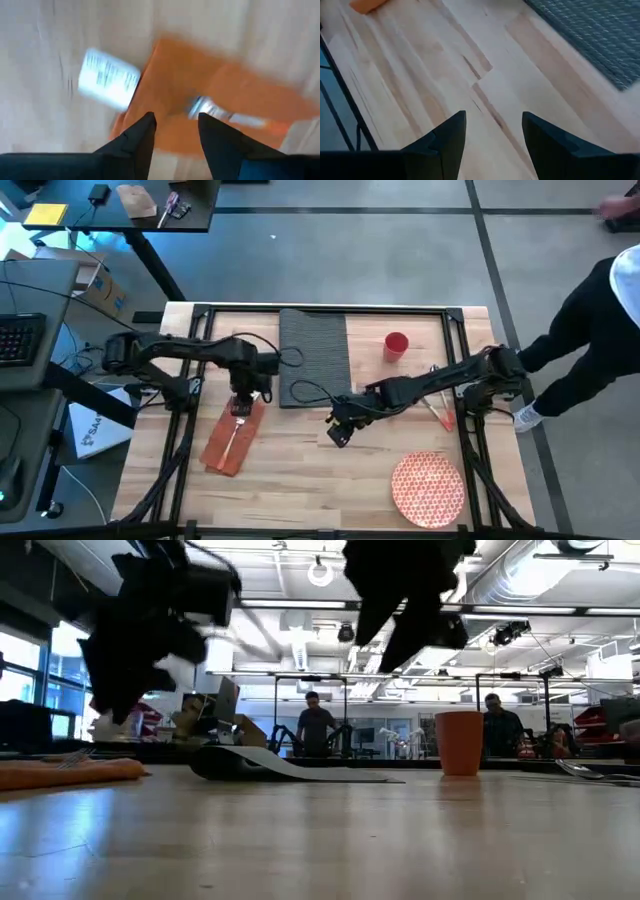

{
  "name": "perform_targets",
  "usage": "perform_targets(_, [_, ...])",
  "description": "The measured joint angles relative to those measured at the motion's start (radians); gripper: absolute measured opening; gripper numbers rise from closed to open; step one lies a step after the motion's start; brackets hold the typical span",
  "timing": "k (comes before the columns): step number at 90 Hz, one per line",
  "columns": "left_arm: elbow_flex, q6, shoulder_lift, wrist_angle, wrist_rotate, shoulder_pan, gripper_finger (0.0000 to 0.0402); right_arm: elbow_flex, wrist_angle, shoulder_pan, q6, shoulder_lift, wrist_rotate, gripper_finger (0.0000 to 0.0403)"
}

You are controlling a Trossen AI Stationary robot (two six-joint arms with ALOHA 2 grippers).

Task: Set table place
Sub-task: Prepare the gray placemat

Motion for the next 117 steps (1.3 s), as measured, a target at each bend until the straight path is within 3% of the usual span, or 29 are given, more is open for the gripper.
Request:
perform_targets(15, [-0.009,0.084,-0.026,0.377,-0.019,-0.102,0.0132,0.001,-0.084,0.002,0.023,-0.107,0.100,0.0177])
perform_targets(29, [-0.008,0.193,0.060,0.670,-0.215,-0.172,0.0140,0.001,-0.109,0.008,0.064,-0.173,0.152,0.0177])
perform_targets(52, [0.041,0.283,0.279,0.696,-0.267,-0.181,0.0197,0.001,-0.130,0.015,0.080,-0.199,0.140,0.0177])
perform_targets(70, [0.077,0.331,0.384,0.631,-0.583,-0.215,0.0206,0.001,-0.154,0.029,0.100,-0.200,0.121,0.0177])
perform_targets(85, [0.114,0.321,0.392,0.559,-0.667,-0.231,0.0158,0.001,-0.159,0.037,0.101,-0.200,0.124,0.0177])
perform_targets(103, [0.130,0.169,0.335,0.464,-0.683,-0.237,0.0019,0.001,-0.161,0.037,0.100,-0.200,0.164,0.0177])
perform_targets(117, [0.130,-0.099,0.209,0.460,-0.726,-0.248,0.0003,0.001,-0.161,0.036,0.098,-0.188,0.207,0.0177])
